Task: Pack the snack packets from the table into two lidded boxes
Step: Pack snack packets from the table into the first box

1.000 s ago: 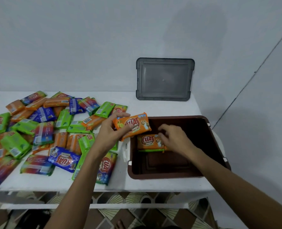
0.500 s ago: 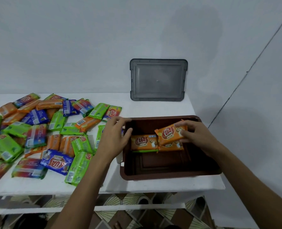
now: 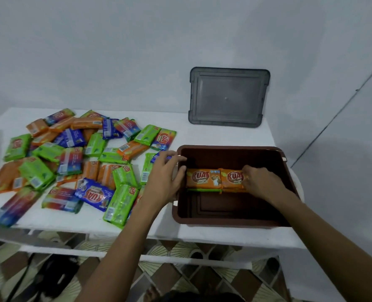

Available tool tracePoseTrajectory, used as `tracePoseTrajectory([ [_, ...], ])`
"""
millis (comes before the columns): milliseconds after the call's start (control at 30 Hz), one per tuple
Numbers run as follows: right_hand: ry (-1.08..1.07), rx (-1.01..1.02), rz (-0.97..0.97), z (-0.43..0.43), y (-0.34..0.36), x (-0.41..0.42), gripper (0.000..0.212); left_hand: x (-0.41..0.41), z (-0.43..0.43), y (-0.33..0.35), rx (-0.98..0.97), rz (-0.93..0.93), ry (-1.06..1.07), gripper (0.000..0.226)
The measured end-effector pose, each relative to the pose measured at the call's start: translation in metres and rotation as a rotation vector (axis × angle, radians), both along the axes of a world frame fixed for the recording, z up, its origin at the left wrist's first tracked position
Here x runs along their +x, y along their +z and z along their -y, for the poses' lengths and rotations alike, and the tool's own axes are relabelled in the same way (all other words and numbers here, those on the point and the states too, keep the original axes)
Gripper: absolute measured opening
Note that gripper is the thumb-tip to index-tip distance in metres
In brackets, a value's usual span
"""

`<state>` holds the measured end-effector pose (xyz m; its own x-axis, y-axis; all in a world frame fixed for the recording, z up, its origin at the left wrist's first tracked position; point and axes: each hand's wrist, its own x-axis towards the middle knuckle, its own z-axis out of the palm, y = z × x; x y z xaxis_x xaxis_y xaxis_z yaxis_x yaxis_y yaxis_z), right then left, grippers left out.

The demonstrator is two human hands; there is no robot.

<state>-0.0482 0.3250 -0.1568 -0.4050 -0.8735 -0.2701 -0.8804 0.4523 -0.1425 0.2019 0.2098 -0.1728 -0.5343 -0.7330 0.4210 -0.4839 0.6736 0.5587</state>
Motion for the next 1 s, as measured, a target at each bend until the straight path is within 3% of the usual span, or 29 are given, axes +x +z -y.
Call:
tracePoseTrajectory([
  [100, 0.025, -0.084, -0.024, 0.005, 0.004, 0.018, 0.042, 0.022, 0.001, -0.004, -0.004, 0.030, -0.078, 0.028],
  [167, 0.100, -0.235, 0.079, 0.013, 0.011, 0.040, 0.045, 0.046, 0.004, -0.008, 0.009, 0.040, -0.090, 0.031],
  [333, 0.298, -0.618, 0.249, 0.038, 0.033, 0.126, 0.038, 0.136, 0.032, -0.022, 0.067, 0.126, 0.016, 0.034],
  [433, 0.361, -0.682, 0.249, 0.054, 0.032, 0.186, 0.036, 0.193, 0.054, -0.029, 0.066, 0.185, 0.114, 0.032],
  [567, 0.416, -0.486, 0.166, 0.072, 0.007, 0.261, 0.045, 0.244, 0.081, -0.038, 0.127, 0.308, 0.199, 0.035],
  [700, 0.463, -0.133, 0.056, 0.078, -0.030, 0.311, 0.077, 0.260, 0.091, -0.041, 0.259, 0.443, 0.095, 0.055],
  [767, 0.446, -0.084, 0.018, 0.080, -0.041, 0.321, 0.086, 0.261, 0.093, -0.041, 0.281, 0.447, 0.065, 0.061],
  [1000, 0.453, -0.050, 0.002, 0.086, -0.037, 0.325, 0.069, 0.262, 0.095, -0.035, 0.441, 0.224, 0.053, 0.053],
])
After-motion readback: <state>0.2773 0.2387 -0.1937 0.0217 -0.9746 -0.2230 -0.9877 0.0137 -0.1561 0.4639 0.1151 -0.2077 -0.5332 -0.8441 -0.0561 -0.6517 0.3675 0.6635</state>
